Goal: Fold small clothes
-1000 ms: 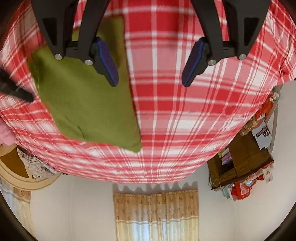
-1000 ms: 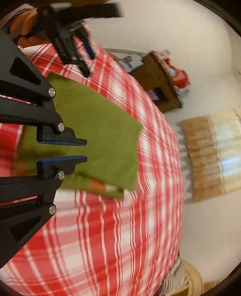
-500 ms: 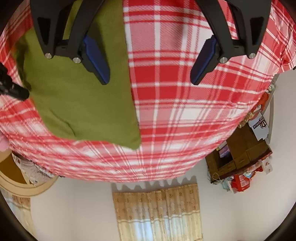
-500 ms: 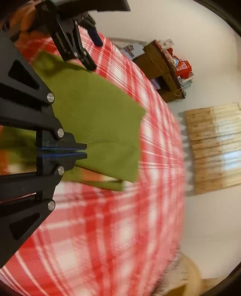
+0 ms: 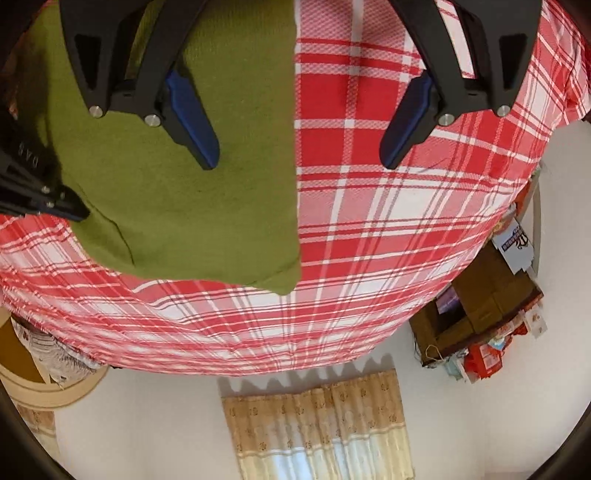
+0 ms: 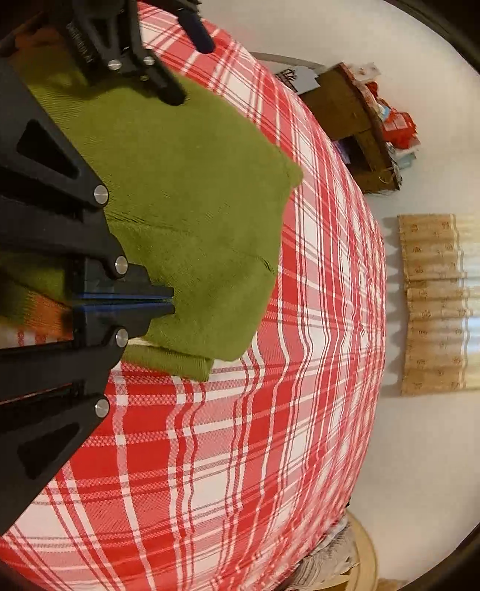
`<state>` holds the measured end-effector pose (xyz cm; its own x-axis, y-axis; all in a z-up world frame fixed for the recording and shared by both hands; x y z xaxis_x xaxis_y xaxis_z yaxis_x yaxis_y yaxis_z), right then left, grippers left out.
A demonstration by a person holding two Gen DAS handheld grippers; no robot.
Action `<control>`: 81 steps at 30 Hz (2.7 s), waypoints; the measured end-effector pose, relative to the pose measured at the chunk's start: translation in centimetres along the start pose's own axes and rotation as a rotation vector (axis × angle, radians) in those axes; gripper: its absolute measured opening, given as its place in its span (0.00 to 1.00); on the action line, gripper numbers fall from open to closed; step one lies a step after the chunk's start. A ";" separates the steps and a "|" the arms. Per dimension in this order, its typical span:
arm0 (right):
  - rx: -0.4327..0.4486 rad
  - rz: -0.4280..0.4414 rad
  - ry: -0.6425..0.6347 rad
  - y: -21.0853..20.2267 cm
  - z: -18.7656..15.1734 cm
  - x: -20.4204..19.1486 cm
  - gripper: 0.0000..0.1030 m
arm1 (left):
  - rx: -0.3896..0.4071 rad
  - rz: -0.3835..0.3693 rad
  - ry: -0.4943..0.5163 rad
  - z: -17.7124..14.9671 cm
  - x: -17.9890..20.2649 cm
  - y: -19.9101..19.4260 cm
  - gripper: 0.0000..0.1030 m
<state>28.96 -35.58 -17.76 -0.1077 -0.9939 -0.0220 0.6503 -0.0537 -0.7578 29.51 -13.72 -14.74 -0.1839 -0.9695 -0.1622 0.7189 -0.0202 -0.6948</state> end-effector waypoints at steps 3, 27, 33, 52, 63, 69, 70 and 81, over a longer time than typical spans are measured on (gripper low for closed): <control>0.015 0.000 0.017 0.7 0.5 0.6 0.00 | 0.002 0.005 0.003 -0.1 0.4 0.2 0.89; 0.083 0.260 0.392 -4.3 -3.0 6.1 0.72 | -0.120 -0.412 -0.226 -0.2 -1.3 -0.4 0.95; -0.001 0.261 0.257 -1.4 -3.1 2.7 0.72 | -0.230 -0.477 -0.176 -3.0 1.9 1.9 0.94; -0.047 0.383 0.259 -0.8 -3.4 0.3 0.41 | -0.204 -0.521 -0.093 -4.2 2.6 0.0 0.67; -0.118 0.513 0.348 -8.5 -7.7 -1.6 0.36 | -0.328 -0.471 0.019 -8.7 3.0 -7.8 0.45; -0.134 0.494 0.341 -10.5 -12.3 -1.2 0.40 | -0.329 -0.463 0.039 -11.6 3.1 -9.3 0.69; -0.128 0.475 0.350 -10.3 -12.5 -1.1 0.41 | -0.316 -0.436 0.043 -11.6 3.2 -9.1 0.77; -0.046 0.452 0.403 -6.9 -11.4 -0.3 0.66 | -0.276 -0.413 0.013 -11.4 3.9 -6.8 0.96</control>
<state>15.99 -33.82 -19.97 -0.1105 -0.8021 -0.5869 0.6662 0.3785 -0.6426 16.24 -14.56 -18.63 -0.4255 -0.8909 0.1586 0.3804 -0.3351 -0.8620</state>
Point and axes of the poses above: each gripper's, at about its wrist camera, not at the fingertips, and y roughly the way its jaws point, x to its right, z to its top, the point moved 6 cm from there along y, roughly the way its jaws point, and after that the axes turned 3 degrees about -x, right-handed, at the moved point
